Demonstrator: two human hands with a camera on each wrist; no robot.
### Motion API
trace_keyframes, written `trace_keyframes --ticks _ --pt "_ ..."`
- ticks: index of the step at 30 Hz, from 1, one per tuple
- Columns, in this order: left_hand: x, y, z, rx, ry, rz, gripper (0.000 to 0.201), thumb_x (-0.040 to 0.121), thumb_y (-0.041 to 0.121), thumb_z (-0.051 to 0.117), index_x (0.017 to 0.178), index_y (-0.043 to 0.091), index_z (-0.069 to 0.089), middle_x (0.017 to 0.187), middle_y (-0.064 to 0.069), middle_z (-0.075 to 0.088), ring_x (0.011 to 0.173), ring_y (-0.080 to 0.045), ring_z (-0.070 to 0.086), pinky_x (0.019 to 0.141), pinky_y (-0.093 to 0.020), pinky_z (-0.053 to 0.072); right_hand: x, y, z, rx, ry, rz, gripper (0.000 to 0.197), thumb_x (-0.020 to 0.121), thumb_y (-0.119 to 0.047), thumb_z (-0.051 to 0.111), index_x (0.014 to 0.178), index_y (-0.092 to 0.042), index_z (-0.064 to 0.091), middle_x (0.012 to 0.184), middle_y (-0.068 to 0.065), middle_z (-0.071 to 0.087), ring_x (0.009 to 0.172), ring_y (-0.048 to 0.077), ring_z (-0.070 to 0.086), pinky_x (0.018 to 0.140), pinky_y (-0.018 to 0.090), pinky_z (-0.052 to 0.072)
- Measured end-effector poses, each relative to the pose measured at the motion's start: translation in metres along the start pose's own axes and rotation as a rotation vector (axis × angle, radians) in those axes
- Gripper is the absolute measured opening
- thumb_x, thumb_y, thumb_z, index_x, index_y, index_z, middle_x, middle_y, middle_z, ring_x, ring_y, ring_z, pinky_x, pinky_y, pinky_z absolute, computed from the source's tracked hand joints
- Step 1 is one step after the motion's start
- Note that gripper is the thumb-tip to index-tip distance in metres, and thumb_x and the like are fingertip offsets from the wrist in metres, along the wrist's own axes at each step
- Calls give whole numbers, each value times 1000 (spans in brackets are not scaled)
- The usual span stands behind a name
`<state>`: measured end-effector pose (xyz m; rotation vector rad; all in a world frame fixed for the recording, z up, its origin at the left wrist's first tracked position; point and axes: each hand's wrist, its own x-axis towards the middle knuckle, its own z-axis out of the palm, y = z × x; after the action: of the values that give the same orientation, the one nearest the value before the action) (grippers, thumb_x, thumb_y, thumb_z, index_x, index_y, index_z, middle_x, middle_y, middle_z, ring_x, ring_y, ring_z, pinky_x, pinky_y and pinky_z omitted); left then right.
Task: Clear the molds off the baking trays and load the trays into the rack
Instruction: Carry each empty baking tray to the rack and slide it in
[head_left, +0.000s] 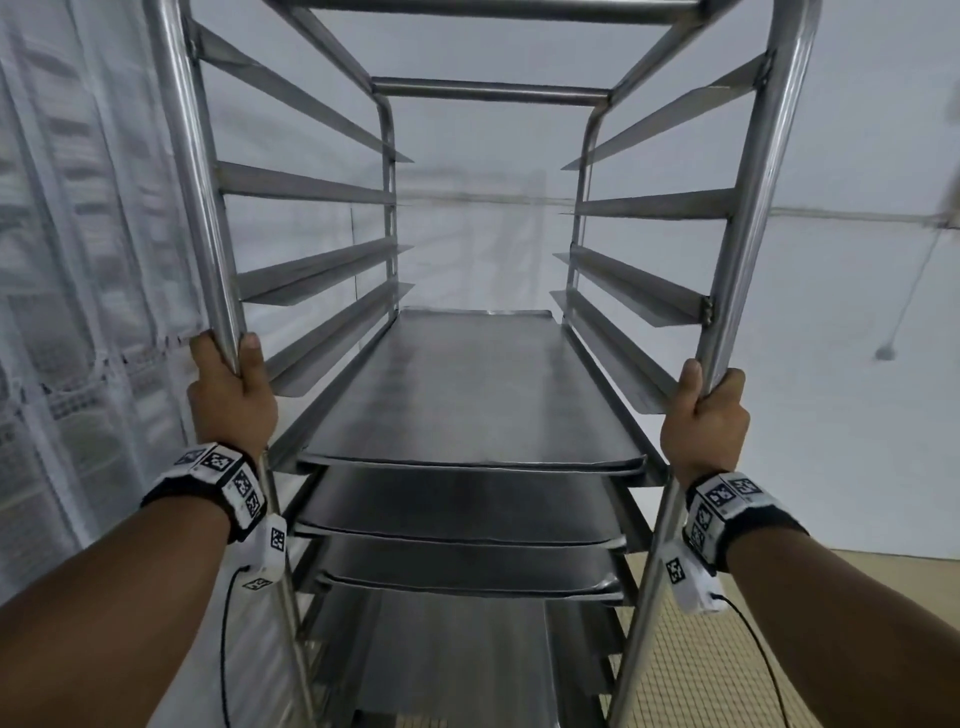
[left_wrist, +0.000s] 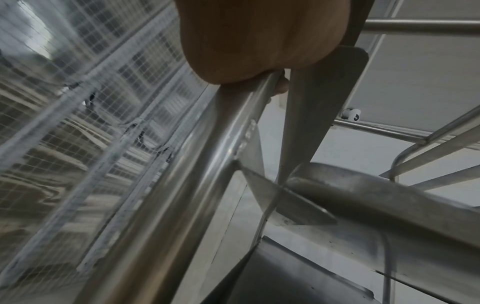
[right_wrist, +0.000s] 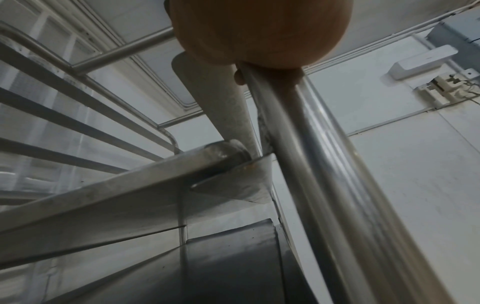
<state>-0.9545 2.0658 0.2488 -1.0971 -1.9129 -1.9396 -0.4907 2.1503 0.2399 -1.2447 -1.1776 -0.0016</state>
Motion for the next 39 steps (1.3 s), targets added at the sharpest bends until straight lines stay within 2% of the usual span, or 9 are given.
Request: trace_keyframes --ticks 3,6,10,15,18,21,26,32,39 --pt "11 -6 28 -19 16 9 59 100 64 34 132 15 39 94 -23 66 82 -44 63 72 -49 52 18 13 27 8 11 -5 40 103 -50 38 94 -11 33 65 13 53 59 38 52 57 37 35" --pt "22 -14 57 -26 28 34 58 102 60 34 134 12 40 93 -22 66 79 -42 62 69 -45 49 36 26 52 -2 7 6 40 104 -50 38 96 -12 33 68 16 55 61 38 52 57 37 34" --pt "41 -24 96 -20 20 42 57 103 58 35 136 12 39 85 -11 58 73 -30 54 66 -40 42 58 40 92 -8 25 -1 44 103 -53 37 98 -9 36 69 17 56 61 39 53 56 39 36" --pt "75 -46 146 -28 16 52 56 103 58 35 134 11 40 78 -12 57 66 -29 53 62 -39 41 83 50 145 -19 12 32 43 104 -51 37 100 -8 37 69 14 54 63 38 53 58 38 36" --pt "94 -55 174 -35 -9 46 57 101 62 34 132 14 38 75 -13 57 65 -33 55 61 -41 45 99 56 173 -27 15 51 46 104 -51 37 103 -5 38 71 16 54 66 39 53 60 38 36" --pt "114 -67 204 -36 -30 49 55 101 63 34 128 15 38 69 -7 55 62 -33 56 59 -38 44 114 63 202 -35 28 68 49 104 -52 37 105 -3 39 74 19 55 68 42 55 61 40 37" --pt "145 -85 247 -40 -46 47 52 101 63 34 124 16 39 71 -5 55 64 -34 56 61 -39 44 133 70 248 -40 17 102 49 104 -50 37 107 -1 40 76 19 54 71 42 54 62 39 36" --pt "176 -105 295 -42 -24 63 53 101 63 35 123 16 40 77 -11 58 67 -38 57 61 -46 49 153 79 294 -79 -3 130 50 104 -52 36 109 -2 38 79 20 55 76 45 56 64 42 39" --pt "202 -121 338 -59 -49 78 51 104 53 38 126 9 41 80 -8 57 68 -32 53 63 -39 41 172 92 335 -102 -25 118 50 104 -54 35 107 -4 36 78 21 55 76 47 56 65 44 40"
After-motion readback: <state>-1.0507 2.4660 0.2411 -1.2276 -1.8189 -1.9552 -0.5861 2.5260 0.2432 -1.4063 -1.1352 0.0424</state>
